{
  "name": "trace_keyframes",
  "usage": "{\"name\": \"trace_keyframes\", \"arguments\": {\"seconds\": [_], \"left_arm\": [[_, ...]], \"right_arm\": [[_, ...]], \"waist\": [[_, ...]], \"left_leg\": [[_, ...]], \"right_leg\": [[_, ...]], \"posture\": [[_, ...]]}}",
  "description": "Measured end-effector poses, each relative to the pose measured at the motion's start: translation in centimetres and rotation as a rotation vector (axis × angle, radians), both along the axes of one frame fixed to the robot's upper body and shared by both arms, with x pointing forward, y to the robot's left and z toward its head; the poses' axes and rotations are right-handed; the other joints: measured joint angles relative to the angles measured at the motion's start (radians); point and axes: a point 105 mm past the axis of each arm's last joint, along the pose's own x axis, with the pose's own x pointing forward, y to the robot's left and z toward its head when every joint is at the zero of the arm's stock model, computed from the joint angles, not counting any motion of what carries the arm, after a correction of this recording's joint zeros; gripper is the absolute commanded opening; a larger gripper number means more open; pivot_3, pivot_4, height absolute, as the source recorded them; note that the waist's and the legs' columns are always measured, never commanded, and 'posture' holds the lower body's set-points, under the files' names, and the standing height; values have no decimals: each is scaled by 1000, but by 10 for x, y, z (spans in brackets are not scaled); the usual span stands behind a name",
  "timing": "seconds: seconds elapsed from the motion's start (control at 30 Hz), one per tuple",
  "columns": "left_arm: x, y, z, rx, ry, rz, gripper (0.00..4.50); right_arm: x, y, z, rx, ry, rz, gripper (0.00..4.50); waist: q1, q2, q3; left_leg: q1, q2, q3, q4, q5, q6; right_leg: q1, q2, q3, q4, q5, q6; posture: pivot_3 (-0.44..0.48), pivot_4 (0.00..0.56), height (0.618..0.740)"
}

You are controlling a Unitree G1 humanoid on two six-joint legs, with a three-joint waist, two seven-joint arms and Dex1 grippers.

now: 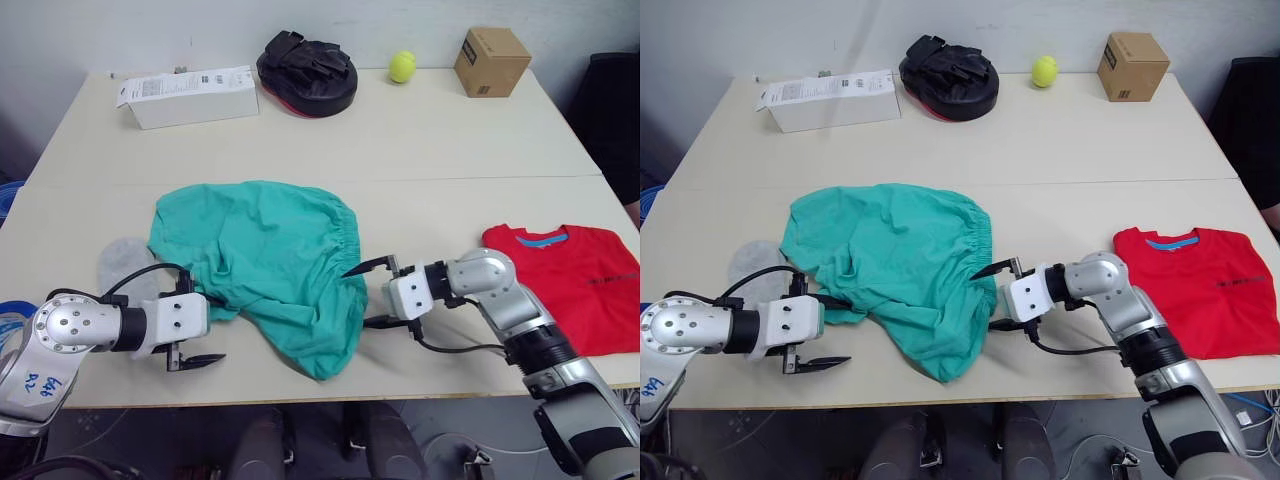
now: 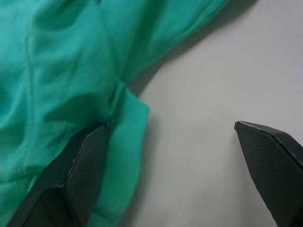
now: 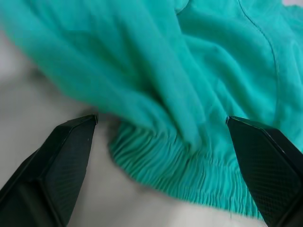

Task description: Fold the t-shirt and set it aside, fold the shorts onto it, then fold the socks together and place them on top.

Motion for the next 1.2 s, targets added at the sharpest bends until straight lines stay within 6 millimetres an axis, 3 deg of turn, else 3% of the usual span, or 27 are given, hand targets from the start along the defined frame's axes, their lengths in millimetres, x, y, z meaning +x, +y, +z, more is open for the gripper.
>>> {"name": "trace_keyframes", "arguments": {"seconds": [0.17, 0.37, 0.4, 0.57, 0.73, 0.83, 1.0, 1.1, 1.2], "left_arm": [[10, 3, 3, -2, -29, 3, 2329], [20, -1, 2, -28, -30, -1, 403], [23, 1, 3, -27, -31, 3, 180], [43, 9, 14, 5, -83, -11, 37], [77, 16, 38, 52, -193, -23, 37], [92, 12, 49, 55, -216, -54, 37], [97, 4, 65, 32, -174, -137, 37], [111, 7, 85, 25, -229, -124, 37], [121, 0, 89, -6, -258, -125, 37]], "right_arm": [[4, 1, -5, -1, -9, 9, 2286], [9, -11, -6, -30, 10, -29, 177], [10, -13, -5, -36, 8, -33, 13], [13, -33, 3, -91, 35, -65, 0], [1, -57, 17, -126, 119, -66, 0], [-14, -62, 22, -131, 212, -48, 0], [-31, -71, 46, -81, 372, -98, 0], [-32, -72, 61, -42, 407, -137, 0], [-25, -75, 53, -54, 392, -200, 0]], "waist": [[-2, 0, 0], [0, 0, 0], [-1, 0, 0], [2, 0, 0], [3, 0, 0], [3, 0, 0], [0, -1, 0], [1, -1, 0], [3, -1, 0]], "left_leg": [[1, 0, 0, 0, 0, 0], [0, 0, 0, 0, 0, 0], [0, 0, 0, 0, 0, 0], [0, -1, 0, 0, 0, 0], [-1, -1, 0, 0, 0, 0], [-1, -1, 1, 0, 0, 0], [-3, 0, 1, 1, 0, 0], [-3, 0, 0, 2, 0, 0], [-2, -1, 1, 2, 0, 1]], "right_leg": [[0, 0, 0, 2, 0, 0], [0, -1, 0, 2, 0, 0], [0, -1, 0, 2, 0, 0], [-1, -1, 0, 2, 0, 0], [-1, -1, -1, 2, 0, 0], [-1, 0, -1, 2, 0, 0], [-3, 0, -2, 4, 0, 0], [-2, 0, -2, 2, 0, 0], [-2, 0, -2, 2, 0, 0]], "posture": [[0, 150, 740], [0, 150, 740], [0, 150, 740], [0, 150, 740], [0, 150, 740], [0, 150, 740], [0, 150, 740], [0, 150, 740], [0, 150, 740]]}}
